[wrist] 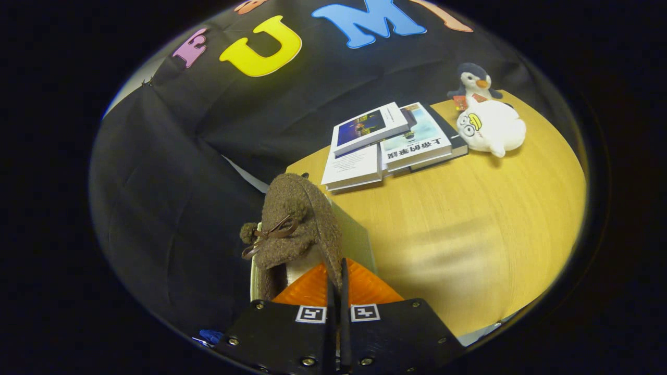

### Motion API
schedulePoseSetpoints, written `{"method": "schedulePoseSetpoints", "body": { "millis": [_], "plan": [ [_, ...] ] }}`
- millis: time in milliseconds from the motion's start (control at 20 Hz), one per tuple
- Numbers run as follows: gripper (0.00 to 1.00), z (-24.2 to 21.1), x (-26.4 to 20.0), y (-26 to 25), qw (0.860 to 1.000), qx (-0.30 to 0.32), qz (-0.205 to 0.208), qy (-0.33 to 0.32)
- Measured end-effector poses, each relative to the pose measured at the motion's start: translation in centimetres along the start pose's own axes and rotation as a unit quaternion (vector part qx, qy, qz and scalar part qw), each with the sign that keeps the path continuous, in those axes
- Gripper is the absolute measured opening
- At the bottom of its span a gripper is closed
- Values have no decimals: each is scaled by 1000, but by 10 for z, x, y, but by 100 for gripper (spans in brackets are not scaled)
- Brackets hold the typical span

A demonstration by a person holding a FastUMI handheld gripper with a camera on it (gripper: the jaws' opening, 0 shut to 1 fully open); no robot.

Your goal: Open the storage box then place both shoes into the box .Put the left shoe in first, then the right shoe, with the right side of both shoes facing outward in a uniform manner.

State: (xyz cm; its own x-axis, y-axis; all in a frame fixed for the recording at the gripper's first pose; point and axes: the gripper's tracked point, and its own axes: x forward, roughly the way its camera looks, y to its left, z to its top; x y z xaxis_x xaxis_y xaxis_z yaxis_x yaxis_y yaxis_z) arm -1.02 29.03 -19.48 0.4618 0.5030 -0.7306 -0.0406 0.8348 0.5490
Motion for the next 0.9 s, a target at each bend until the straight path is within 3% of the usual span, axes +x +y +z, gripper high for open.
{"method": "schedulePoseSetpoints", "body": {
  "millis": [650, 700, 800, 900],
  "plan": [
    [3, -17, 16, 21, 1000, 9, -4, -3],
    [9, -16, 13, 22, 1000, 11, -4, -7],
    [37, 0, 6, 27, 999, 15, 12, -36],
    [81, 15, -6, 27, 998, 0, 17, -60]
  ]
}}
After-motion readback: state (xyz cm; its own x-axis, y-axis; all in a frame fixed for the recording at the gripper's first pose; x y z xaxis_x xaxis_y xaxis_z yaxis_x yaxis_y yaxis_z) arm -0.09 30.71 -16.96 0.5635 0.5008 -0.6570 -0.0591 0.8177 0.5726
